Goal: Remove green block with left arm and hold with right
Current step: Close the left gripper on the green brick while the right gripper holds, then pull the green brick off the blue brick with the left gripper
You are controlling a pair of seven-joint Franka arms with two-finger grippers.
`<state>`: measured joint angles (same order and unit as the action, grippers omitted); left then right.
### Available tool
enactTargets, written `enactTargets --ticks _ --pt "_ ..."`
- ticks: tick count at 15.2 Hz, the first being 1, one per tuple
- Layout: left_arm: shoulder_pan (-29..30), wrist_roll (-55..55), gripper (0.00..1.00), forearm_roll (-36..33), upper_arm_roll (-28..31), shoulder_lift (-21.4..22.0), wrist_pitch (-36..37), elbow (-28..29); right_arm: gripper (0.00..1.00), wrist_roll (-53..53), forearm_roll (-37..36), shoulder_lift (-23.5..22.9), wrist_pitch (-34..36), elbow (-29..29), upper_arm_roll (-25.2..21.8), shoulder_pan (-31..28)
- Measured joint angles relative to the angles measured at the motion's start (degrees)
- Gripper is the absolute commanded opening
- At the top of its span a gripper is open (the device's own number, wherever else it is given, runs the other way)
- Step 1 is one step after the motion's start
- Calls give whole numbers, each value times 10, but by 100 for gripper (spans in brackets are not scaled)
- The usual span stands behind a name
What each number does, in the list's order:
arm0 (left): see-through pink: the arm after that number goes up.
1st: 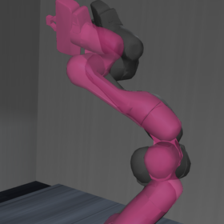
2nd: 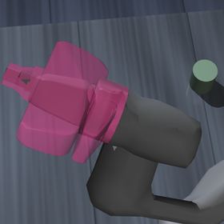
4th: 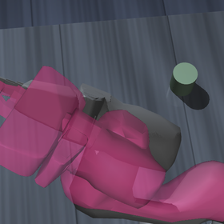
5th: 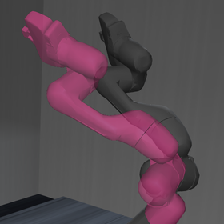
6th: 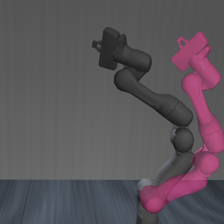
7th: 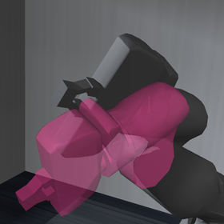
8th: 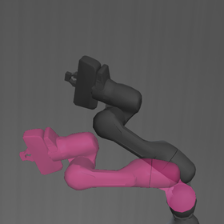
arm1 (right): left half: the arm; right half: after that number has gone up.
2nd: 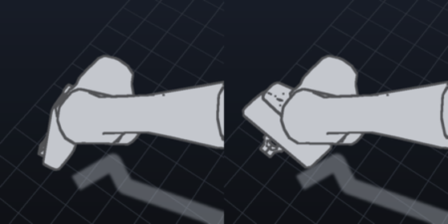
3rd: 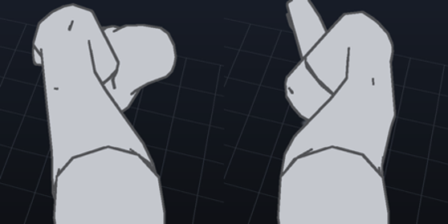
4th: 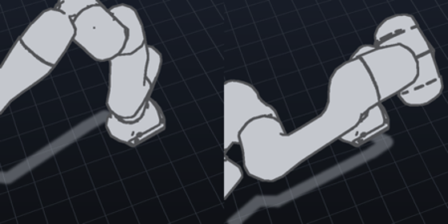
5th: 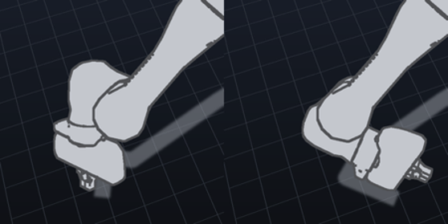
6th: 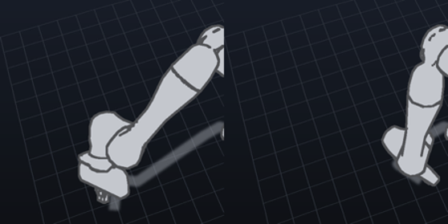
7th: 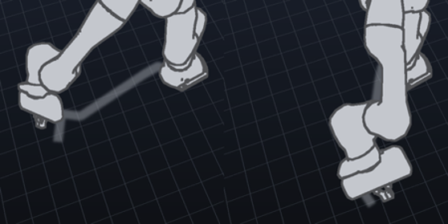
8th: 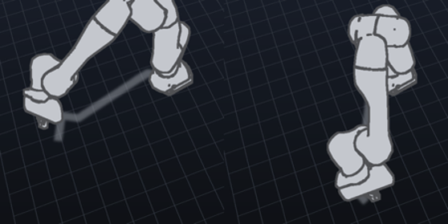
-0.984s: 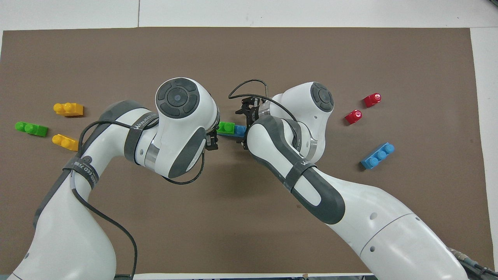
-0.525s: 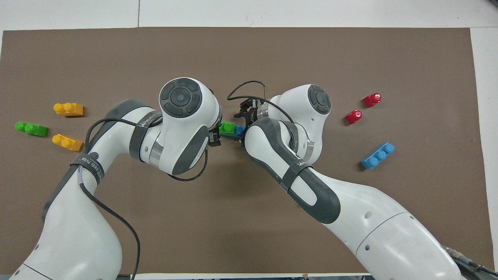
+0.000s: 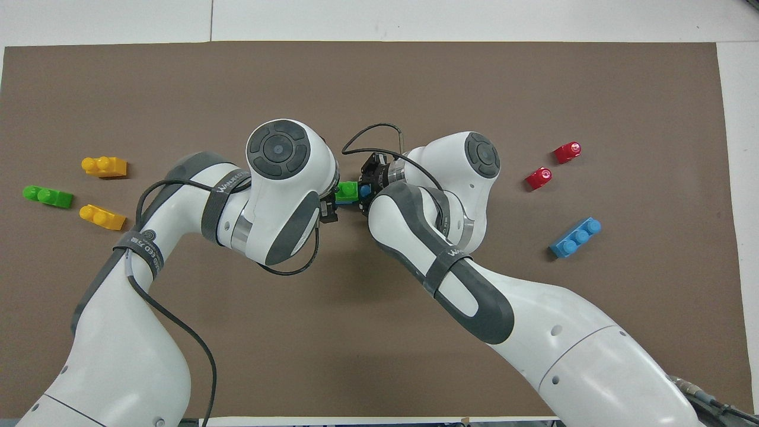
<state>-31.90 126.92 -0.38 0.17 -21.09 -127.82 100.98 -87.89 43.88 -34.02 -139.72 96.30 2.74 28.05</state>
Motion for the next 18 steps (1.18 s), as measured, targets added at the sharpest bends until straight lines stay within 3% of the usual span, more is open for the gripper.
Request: enactTargets --ticks 11,13,15,18 --pt "-2 19 100 0 -1 -11 -12 3 5 0 0 -1 -2 0 0 0" --pt "-3 19 95 0 -1 -12 -13 3 5 0 0 -1 -2 0 0 0" --pt "-4 19 84 0 -1 -13 -14 3 5 0 0 -1 -2 0 0 0" --pt "-6 20 42 0 -1 -14 -14 3 5 0 0 -1 -2 0 0 0"
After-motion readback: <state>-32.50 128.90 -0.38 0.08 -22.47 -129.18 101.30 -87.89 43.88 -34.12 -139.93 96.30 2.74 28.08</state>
